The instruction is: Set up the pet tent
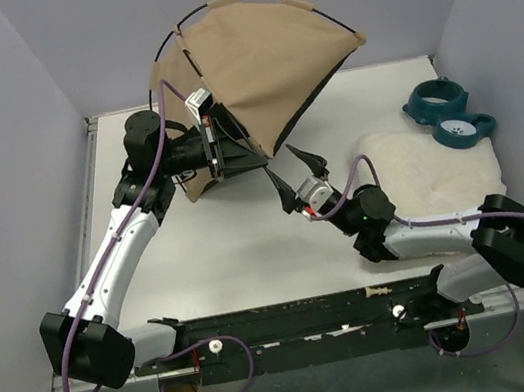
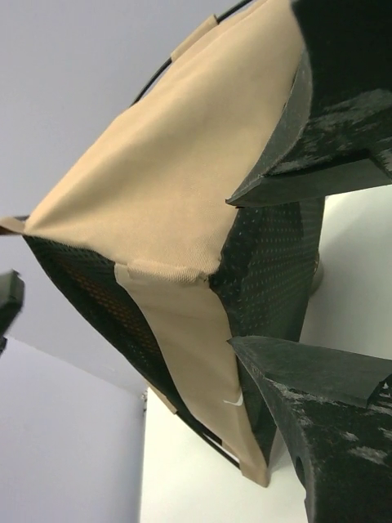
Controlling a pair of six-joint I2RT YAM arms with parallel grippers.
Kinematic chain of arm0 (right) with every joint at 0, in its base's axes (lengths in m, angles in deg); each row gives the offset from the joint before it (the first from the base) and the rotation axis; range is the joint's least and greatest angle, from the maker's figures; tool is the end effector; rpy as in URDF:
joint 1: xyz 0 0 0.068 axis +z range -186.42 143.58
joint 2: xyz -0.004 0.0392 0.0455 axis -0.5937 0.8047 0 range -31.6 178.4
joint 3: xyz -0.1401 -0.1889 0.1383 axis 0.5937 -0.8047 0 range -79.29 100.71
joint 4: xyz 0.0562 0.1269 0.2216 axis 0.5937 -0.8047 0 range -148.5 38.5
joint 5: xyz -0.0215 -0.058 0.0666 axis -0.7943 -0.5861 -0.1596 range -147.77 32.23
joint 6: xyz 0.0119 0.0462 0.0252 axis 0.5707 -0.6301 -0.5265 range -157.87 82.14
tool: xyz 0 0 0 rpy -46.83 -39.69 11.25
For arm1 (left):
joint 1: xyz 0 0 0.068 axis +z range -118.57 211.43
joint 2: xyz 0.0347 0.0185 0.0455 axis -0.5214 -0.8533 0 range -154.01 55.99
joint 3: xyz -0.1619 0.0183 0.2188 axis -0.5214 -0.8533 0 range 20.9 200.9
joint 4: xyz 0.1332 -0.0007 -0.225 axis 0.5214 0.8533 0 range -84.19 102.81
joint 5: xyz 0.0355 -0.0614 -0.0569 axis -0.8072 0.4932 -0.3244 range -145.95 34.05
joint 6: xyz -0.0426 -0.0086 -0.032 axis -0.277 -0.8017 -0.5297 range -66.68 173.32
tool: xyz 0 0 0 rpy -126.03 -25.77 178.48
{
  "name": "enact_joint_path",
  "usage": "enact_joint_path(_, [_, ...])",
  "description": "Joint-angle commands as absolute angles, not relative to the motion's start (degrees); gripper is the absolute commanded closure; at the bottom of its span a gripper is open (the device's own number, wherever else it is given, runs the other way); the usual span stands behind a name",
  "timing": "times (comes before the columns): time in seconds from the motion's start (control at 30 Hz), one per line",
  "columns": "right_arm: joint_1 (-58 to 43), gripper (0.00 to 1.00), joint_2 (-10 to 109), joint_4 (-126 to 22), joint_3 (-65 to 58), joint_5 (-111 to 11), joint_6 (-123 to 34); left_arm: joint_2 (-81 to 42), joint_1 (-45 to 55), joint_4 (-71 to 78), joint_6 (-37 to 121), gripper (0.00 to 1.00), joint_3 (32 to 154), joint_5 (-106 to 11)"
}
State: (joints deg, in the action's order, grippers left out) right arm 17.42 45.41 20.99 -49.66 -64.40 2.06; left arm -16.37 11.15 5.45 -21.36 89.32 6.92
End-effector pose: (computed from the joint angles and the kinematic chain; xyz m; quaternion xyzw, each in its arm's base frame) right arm 0.1626 0.2154 0.2774 -0.3576 0.4017 0.0713 0.8400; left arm 0.2503 -0.1263 0.4024 0.0334 0.7163 -0.6874 0.1147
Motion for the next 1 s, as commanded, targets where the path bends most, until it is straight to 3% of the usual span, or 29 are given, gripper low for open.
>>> enact_joint_path(0.0, [15.96, 0.28, 49.33, 26.45, -45.81, -59.53, 2.12, -14.85, 10.95, 0.37, -21.57, 1.00, 87.96, 8.47])
enact_joint_path(0.17, [14.82, 0.29, 53.73, 28.92, -42.55, -59.27, 3.97, -13.97, 10.86, 0.01, -21.21, 1.00, 86.64, 9.44])
enact_joint_path(0.27, [14.20, 0.38, 55.41, 29.27, -40.97, -58.56, 4.32, -13.71, 10.86, 0.45, -21.21, 1.00, 86.20, 9.53])
enact_joint_path(0.37, [13.76, 0.57, 56.64, 29.09, -40.44, -58.12, 4.76, -13.71, 10.86, 0.37, -21.13, 1.00, 86.20, 9.35])
enact_joint_path(0.47, [13.41, 0.96, 56.82, 29.09, -40.52, -58.12, 5.02, -13.53, 11.12, 1.76, -19.73, 1.00, 86.90, 8.40])
enact_joint_path(0.5, [13.32, 0.99, 56.38, 29.01, -40.70, -58.21, 5.03, -13.45, 11.73, 3.68, -17.89, 1.00, 87.25, 7.43])
enact_joint_path(0.7, [13.32, 0.99, 50.41, 24.18, -44.56, -55.23, 2.31, -14.15, 19.02, 7.03, -11.83, 1.00, 89.35, -2.93])
enact_joint_path(0.97, [13.41, 0.99, 45.04, 17.06, -47.99, -51.79, -2.18, -15.90, 19.03, 3.53, -10.23, 1.00, 92.53, -14.19])
